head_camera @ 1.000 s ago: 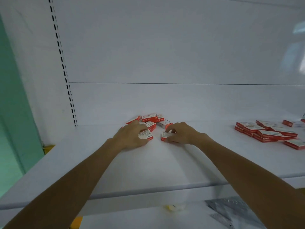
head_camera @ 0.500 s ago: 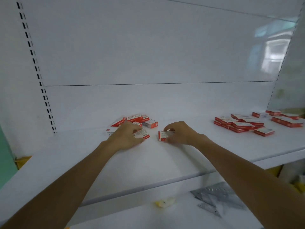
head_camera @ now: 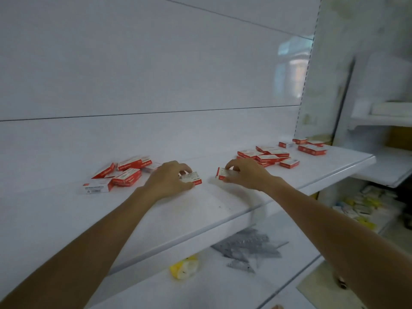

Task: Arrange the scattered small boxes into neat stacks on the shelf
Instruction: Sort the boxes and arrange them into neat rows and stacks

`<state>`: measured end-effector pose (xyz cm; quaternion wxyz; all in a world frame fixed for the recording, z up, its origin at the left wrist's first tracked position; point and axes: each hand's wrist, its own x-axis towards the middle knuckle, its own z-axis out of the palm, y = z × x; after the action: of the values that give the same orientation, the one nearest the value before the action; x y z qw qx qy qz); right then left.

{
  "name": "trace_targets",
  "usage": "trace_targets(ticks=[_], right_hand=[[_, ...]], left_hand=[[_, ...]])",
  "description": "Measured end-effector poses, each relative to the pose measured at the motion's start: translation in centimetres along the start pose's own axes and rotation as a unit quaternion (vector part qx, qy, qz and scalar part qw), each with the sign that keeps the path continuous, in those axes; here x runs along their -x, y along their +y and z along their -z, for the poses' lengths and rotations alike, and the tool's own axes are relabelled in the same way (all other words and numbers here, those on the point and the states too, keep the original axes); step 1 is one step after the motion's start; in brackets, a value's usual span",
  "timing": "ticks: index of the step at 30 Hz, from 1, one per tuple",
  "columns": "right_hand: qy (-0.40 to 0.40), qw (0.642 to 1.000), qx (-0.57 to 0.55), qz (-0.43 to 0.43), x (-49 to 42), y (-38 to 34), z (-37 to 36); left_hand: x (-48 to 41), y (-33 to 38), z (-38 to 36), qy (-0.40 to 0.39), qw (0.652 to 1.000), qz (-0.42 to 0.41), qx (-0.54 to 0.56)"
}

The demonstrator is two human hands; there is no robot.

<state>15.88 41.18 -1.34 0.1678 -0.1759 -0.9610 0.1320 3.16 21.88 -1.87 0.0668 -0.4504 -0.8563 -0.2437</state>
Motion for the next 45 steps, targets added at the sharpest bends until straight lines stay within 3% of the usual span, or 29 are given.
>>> trace_targets(ticks=[10,16,25,32,36,40,45], right_hand=[[0.017,0.993,0.007,-0.118,3.9,11.6,5.1],[0.008,0.991,0.01,-0.131,3.5,19.2,8.0],[-0.012,0.998,0.041,-0.046,-1.2,28.1,11.4],[-0.029,0.998,0.028,0.045,-5.5,28.5,9.3],[-0.065,0.995,-0.009,0.073,-6.9,28.2,6.4],[-0.055,0.994,-0.027,0.088,-7.4,28.7,6.4],[0.008,0.991,0.03,0.128,-7.0,28.4,6.1]], left_hand=[[-5.9,10.7,-6.2,-0.046,0.995,-0.083,0.031],[-9.8,16.9,-9.9,-0.041,0.994,-0.098,0.04],[-15.1,22.5,-14.8,0.004,0.999,-0.036,0.026],[-15.2,22.5,-15.6,0.028,0.998,0.054,0.006],[-14.6,21.7,-16.0,-0.014,0.995,0.09,-0.029],[-14.8,22.0,-16.2,-0.008,0.996,0.087,-0.035],[-14.8,22.5,-16.4,0.034,0.992,0.105,-0.055]])
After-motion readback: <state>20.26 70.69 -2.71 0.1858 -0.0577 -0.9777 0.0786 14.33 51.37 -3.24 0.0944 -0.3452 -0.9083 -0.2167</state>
